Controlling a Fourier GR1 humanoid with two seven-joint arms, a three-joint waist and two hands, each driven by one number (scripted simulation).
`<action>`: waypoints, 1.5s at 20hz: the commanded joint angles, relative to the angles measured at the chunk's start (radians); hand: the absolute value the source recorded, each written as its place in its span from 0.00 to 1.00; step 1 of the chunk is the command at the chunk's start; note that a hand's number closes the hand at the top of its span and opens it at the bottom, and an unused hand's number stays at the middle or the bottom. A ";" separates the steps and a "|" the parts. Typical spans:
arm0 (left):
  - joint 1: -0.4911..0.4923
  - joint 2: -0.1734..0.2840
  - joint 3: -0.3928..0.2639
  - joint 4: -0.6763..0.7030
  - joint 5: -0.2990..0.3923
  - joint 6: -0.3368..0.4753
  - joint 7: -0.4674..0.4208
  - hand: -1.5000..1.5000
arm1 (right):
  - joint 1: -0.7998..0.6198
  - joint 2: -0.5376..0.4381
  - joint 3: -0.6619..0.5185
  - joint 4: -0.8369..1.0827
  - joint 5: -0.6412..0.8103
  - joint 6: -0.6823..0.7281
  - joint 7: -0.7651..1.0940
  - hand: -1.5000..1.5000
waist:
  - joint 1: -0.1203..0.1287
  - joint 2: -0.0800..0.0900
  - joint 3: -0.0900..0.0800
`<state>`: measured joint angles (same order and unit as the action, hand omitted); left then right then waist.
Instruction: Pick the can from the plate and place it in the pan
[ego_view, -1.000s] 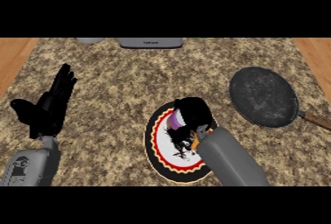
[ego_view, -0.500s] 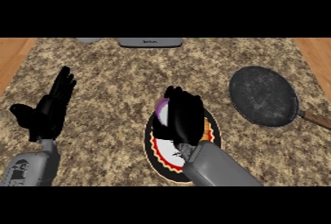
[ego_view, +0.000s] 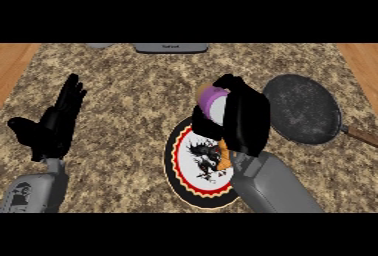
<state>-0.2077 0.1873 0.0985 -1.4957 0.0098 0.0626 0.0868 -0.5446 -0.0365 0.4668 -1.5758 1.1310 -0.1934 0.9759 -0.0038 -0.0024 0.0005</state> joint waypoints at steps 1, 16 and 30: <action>-0.027 0.013 0.025 0.041 0.021 -0.020 -0.013 0.50 | 0.055 -0.061 -0.134 -0.060 -0.083 -0.084 -0.076 1.00 | -0.004 0.004 0.000; -0.108 0.000 0.008 0.066 -0.011 -0.001 0.029 0.50 | -0.083 -0.360 -0.507 0.640 -0.209 -0.293 -0.579 1.00 | 0.026 0.017 0.001; -0.061 -0.005 -0.004 0.028 -0.012 -0.019 -0.010 0.50 | -0.167 -0.369 -0.772 1.159 -0.550 -0.207 -1.022 0.00 | 0.056 0.027 0.005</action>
<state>-0.2651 0.1732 0.0866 -1.4767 -0.0020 0.0479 0.0879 -0.6903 -0.4192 -0.2483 -0.5012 0.6778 -0.5357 0.0074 0.0477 0.0208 0.0046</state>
